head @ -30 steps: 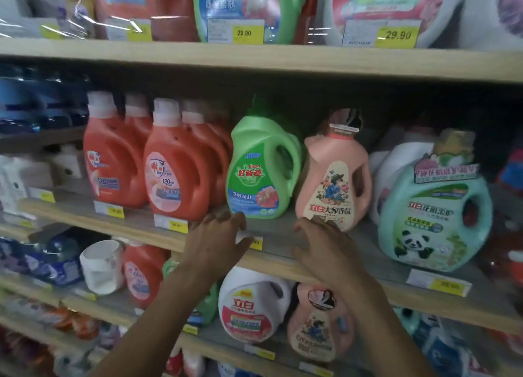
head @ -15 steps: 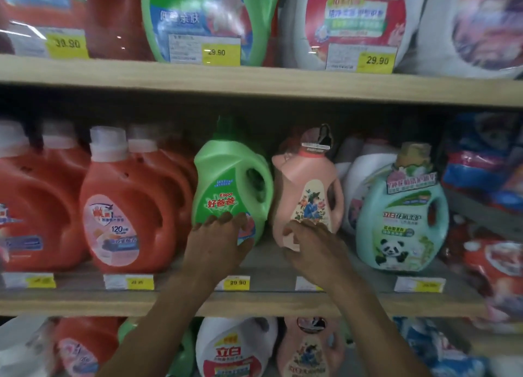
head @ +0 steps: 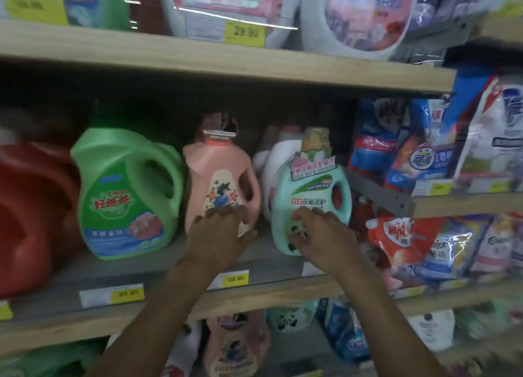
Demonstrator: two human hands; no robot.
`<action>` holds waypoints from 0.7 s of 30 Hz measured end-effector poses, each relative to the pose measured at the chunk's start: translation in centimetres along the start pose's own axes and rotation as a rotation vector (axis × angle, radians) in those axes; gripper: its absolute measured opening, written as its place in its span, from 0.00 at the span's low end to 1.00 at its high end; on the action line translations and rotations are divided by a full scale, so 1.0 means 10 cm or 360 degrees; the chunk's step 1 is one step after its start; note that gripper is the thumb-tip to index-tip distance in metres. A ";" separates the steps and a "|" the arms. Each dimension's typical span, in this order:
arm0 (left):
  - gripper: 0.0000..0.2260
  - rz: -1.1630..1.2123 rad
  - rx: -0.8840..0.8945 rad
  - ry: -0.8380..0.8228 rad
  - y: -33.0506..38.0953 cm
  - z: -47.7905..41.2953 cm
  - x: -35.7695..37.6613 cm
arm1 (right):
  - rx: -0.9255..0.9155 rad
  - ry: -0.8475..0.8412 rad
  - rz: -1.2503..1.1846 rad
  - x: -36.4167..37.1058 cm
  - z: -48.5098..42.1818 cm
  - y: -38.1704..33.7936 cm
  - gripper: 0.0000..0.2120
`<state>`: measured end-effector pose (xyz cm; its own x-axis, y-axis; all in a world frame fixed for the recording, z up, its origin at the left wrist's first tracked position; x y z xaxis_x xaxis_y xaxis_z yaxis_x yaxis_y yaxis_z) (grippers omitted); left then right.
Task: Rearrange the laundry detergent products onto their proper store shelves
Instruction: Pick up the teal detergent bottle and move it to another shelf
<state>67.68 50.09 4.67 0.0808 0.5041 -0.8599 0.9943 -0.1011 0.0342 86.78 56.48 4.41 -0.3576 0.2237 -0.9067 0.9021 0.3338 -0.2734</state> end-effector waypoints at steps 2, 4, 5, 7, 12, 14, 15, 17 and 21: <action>0.15 0.0000 0.0017 -0.0010 0.23 -0.18 0.11 | -0.0005 0.0015 -0.0055 -0.08 -0.08 0.30 0.25; 0.15 0.0000 0.0000 -0.0026 0.40 -0.32 0.22 | -0.0024 0.0021 -0.0087 -0.11 -0.17 0.55 0.29; 0.15 0.0001 -0.0016 -0.0039 0.46 -0.38 0.27 | -0.0033 0.0025 -0.0088 -0.12 -0.20 0.65 0.29; 0.15 0.0031 -0.0073 -0.0055 0.54 -0.46 0.38 | -0.0057 0.0038 -0.0106 -0.12 -0.28 0.80 0.29; 0.20 0.0158 -0.0197 0.0016 0.54 -0.59 0.53 | -0.0066 0.0124 -0.0161 -0.16 -0.44 1.12 0.26; 0.26 0.0209 -0.0272 0.0033 0.48 -0.63 0.59 | -0.0051 0.0169 -0.0326 -0.15 -0.49 1.21 0.34; 0.29 0.0251 -0.0300 0.0032 0.45 -0.65 0.62 | -0.0036 0.0160 -0.0425 -0.11 -0.52 1.23 0.41; 0.32 0.0361 -0.0306 0.0013 0.40 -0.71 0.69 | -0.0012 0.0104 -0.0561 -0.02 -0.54 1.23 0.54; 0.37 0.0702 -0.0286 -0.0135 0.28 -0.83 0.84 | 0.0012 -0.0068 -0.0887 0.20 -0.63 1.24 0.62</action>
<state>71.70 61.16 1.77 0.4987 0.3742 -0.7819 0.8635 -0.1360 0.4857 95.71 66.85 1.23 -0.7709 -0.0219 -0.6366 0.5812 0.3846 -0.7171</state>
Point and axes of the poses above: each hand's wrist, its own z-axis away from the middle knuckle, its own x-axis out of the palm, y = z × x, the point moved 6 cm from there along -z, towards the middle knuckle, and after that the axes turned 11 degrees about x, right-handed, at the moved point
